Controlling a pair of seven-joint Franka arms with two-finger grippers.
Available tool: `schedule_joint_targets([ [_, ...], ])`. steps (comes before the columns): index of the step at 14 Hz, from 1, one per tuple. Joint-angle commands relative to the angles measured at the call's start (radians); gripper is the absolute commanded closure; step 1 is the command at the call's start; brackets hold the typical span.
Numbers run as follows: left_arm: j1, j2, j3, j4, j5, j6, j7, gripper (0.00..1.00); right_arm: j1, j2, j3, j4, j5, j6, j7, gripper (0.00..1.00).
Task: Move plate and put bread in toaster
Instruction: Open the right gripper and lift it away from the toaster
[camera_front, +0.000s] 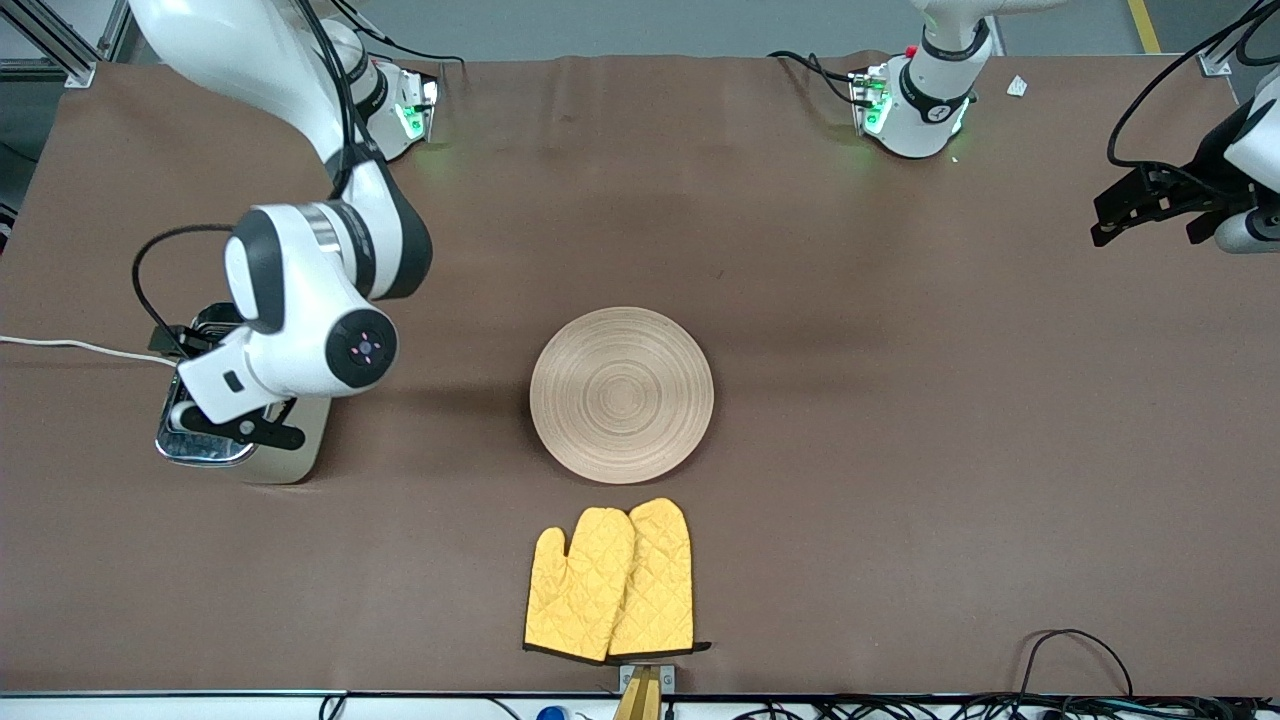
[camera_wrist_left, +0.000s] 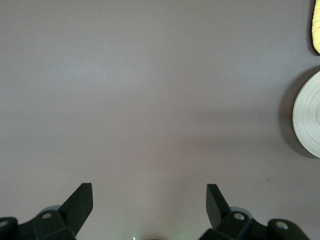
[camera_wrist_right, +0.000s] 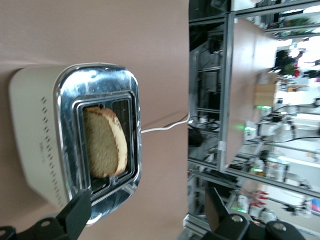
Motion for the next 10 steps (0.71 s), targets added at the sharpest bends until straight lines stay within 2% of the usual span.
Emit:
schedule_joint_targets([
  [1, 0.000, 0.001, 0.002, 0.006, -0.010, 0.003, 0.013, 0.00, 0.017, -0.085, 0.007, -0.031, 0.065, -0.032, 0.014, 0.00],
  [5, -0.001, 0.001, 0.000, 0.004, -0.010, 0.003, 0.011, 0.00, 0.043, -0.139, 0.007, -0.030, 0.109, -0.046, 0.014, 0.00],
  [8, -0.001, 0.001, 0.000, 0.006, -0.010, 0.002, 0.011, 0.00, 0.051, -0.142, 0.007, -0.001, 0.123, -0.040, 0.020, 0.00],
  [10, -0.003, 0.001, 0.000, 0.006, -0.010, 0.003, 0.010, 0.00, 0.049, -0.142, 0.003, 0.041, 0.206, -0.033, 0.049, 0.00],
])
